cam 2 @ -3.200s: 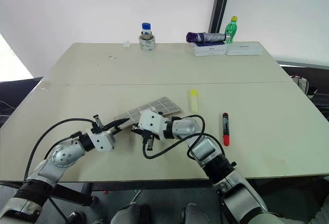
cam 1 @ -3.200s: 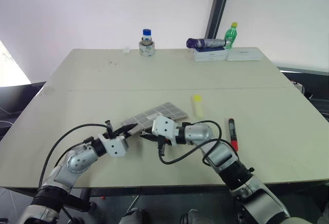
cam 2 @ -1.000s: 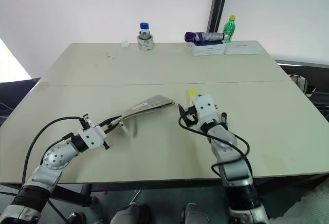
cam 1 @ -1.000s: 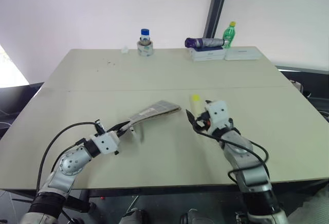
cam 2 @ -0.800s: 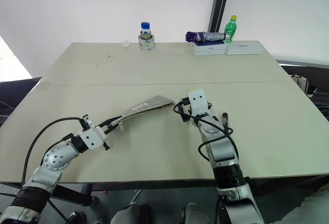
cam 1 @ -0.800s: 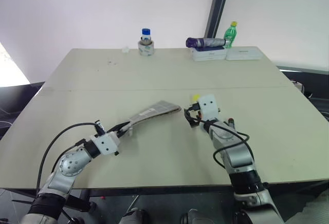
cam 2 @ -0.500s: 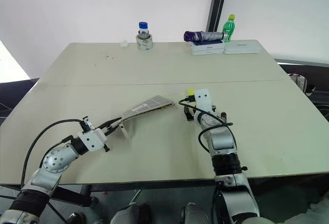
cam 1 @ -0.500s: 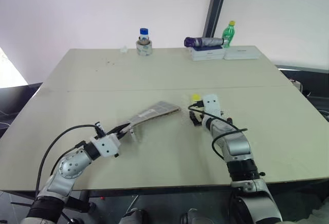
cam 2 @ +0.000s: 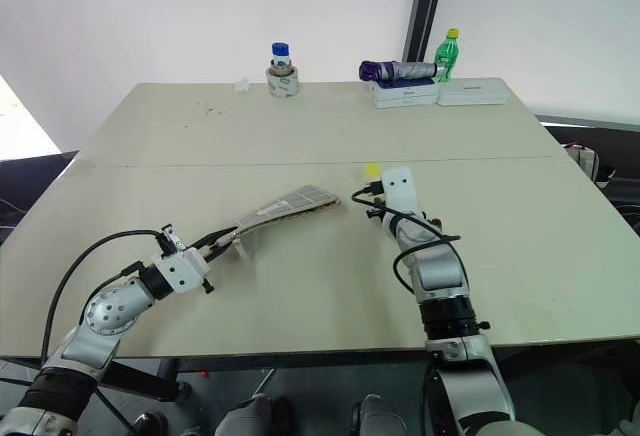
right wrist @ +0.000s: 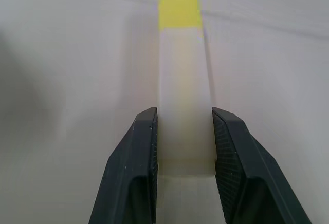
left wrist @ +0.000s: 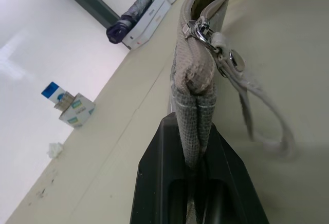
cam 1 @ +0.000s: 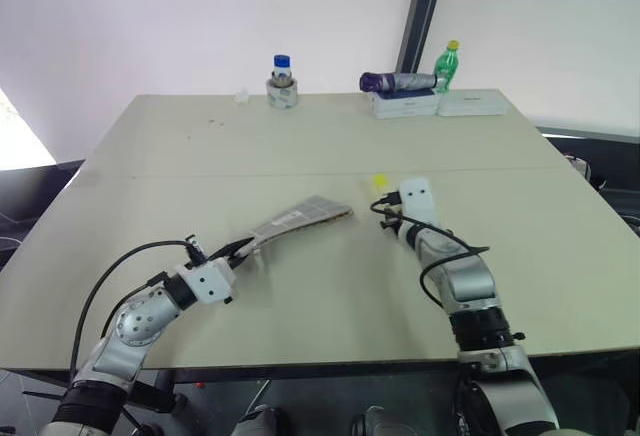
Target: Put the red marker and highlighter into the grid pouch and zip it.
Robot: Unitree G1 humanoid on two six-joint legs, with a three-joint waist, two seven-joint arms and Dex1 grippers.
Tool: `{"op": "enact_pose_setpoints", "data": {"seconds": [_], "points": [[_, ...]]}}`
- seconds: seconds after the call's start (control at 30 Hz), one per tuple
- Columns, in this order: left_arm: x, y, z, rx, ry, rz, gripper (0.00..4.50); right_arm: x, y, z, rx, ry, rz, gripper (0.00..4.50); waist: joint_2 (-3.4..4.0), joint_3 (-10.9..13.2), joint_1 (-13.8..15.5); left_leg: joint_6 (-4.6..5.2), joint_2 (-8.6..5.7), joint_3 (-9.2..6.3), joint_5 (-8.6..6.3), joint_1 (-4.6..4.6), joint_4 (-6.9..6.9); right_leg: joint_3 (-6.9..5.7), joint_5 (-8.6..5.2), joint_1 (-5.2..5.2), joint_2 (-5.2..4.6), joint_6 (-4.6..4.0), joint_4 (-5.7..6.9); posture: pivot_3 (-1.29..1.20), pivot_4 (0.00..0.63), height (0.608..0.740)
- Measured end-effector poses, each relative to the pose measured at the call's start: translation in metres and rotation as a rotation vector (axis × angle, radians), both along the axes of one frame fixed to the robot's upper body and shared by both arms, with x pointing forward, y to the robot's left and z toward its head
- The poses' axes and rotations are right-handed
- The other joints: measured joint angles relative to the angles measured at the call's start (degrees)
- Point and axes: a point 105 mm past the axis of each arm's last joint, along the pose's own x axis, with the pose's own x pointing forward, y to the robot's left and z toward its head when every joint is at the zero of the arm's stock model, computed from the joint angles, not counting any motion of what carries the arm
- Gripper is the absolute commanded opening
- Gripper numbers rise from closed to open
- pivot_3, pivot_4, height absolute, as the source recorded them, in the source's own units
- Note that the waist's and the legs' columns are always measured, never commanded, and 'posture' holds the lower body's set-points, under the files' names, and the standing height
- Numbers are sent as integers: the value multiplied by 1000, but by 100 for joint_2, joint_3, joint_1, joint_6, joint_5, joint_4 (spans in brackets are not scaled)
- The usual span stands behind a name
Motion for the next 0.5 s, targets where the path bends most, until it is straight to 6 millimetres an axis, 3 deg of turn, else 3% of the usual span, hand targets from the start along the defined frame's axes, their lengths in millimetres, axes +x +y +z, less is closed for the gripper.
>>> {"op": "enact_pose_setpoints", "data": {"seconds": [0.17,0.3,0.5], "points": [[5,1,2,-2,7,-6,0,-42,26,32,-1,-126,489,890,0,0,2,1,2,-4,0,1,-7,0,-3,1,4,4,-6,0,150,740],[8,1,4,-4,4,-15,0,-70,26,22,-49,-73,684,890,-2,1,8,2,1,-5,-1,3,-2,-1,-2,5,2,4,-6,0,150,740],[11,0,7,-3,-4,-22,0,-86,39,9,-116,-45,806,890,-2,1,9,2,1,-8,-1,3,-2,-1,-2,4,2,3,-6,0,150,740]]}}
